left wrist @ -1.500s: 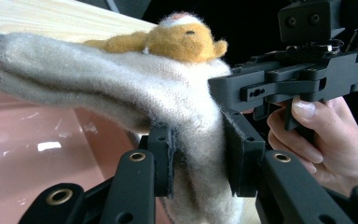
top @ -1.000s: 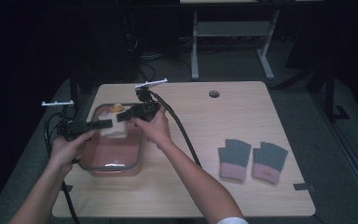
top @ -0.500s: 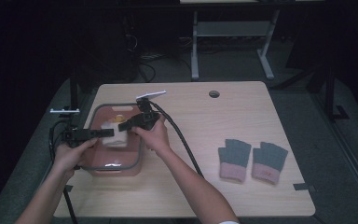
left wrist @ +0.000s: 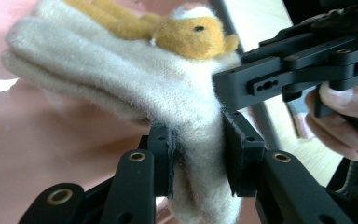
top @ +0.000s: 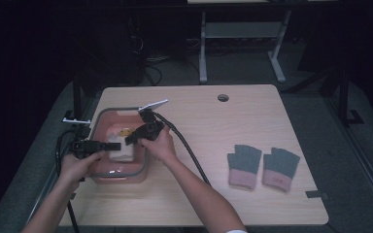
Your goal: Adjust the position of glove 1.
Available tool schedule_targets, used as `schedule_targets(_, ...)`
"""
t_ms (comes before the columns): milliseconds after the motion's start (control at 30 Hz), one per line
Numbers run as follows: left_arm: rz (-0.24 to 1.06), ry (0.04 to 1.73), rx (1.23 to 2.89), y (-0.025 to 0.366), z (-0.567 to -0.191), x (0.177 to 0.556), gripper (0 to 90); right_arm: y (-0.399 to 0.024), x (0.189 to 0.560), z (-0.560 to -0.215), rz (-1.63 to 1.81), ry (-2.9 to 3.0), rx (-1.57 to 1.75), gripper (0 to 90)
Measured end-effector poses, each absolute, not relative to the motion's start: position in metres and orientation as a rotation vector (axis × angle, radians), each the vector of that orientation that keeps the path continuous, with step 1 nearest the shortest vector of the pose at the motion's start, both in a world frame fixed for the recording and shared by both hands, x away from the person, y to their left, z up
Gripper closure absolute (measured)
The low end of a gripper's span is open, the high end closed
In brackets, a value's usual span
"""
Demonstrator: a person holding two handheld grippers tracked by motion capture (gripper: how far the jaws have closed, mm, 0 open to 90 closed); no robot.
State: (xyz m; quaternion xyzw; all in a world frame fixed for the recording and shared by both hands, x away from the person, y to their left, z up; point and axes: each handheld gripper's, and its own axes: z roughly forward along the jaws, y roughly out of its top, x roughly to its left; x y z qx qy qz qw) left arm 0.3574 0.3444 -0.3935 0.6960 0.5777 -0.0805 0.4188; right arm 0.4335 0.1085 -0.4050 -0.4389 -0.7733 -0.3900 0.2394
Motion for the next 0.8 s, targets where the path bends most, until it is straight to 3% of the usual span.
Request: schedule_targets(800, -0.103, 1.52, 1.947, 0.337, -0.404, 0.358, 65.9, 0.095, 0.432, -0.389, -1.028, -2.235, -1.215, 70.2)
